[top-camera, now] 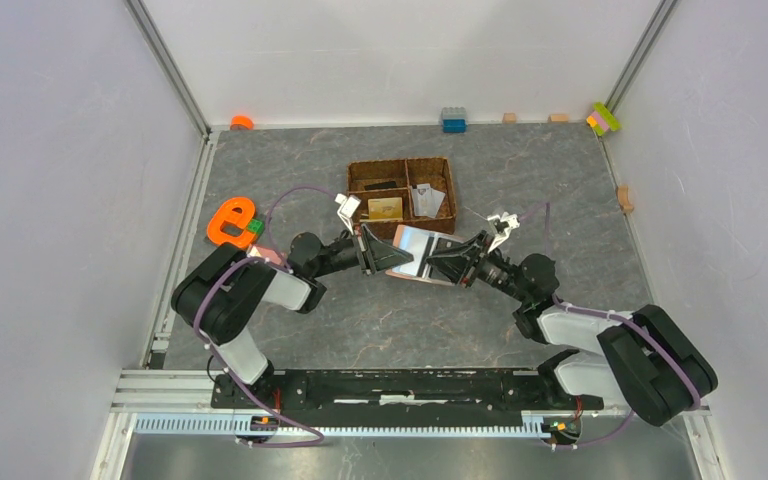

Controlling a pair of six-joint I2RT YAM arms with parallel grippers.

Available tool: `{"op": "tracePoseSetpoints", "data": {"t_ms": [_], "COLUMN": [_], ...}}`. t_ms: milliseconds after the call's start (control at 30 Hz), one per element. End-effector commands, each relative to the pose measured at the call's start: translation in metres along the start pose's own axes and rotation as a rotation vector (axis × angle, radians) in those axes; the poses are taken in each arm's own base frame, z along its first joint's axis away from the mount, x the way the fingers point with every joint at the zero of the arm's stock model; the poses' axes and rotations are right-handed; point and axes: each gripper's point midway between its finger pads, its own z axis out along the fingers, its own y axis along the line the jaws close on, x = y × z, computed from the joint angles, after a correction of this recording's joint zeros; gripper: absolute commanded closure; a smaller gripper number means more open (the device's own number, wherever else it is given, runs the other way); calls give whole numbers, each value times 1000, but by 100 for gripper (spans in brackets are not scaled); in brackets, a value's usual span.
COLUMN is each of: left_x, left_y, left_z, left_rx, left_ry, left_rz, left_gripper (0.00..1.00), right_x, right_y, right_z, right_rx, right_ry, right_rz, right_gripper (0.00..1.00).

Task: Take the credit cards out of the card holder
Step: Remove the credit card from the card holder.

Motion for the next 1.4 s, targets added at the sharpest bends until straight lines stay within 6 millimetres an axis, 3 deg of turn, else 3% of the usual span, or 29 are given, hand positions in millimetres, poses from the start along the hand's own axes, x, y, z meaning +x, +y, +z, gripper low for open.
{"op": "tracePoseSetpoints", "data": {"t_ms": [0,200,467,667,867,933,1067,1200,1367], "left_x": [2,7,18,16,0,-1,-4,-10,-13], "left_y": [-40,-52,-68,-61,-42,-43,-43,-45,-46], "left_z": [6,8,14,14,3,1,-2,-9,-12], "left_rx": [140,172,228,181,41,26,14,24,29], "left_ry": [27,41,81,66,-48,-49,-66,-109,-126], "left_rz": [62,91,125,134,164,175,181,180,178], "left_gripper": [98,98,98,97,76,73,74,85,89], "right_x": [-12,-18,-16,-18,-15,-13,-14,-15,-13], "right_y": [44,66,66,73,64,58,63,64,61], "right_z": [-3,-7,-4,-9,-8,-6,-8,-10,-9], "right_rx": [-206,-320,-334,-361,-307,-282,-304,-313,-299], "right_ry": [-33,-55,-43,-50,-41,-35,-36,-36,-28], "right_rz": [-18,10,37,28,21,18,20,24,16], "right_gripper": [70,71,73,97,100,100,100,100,100]}}
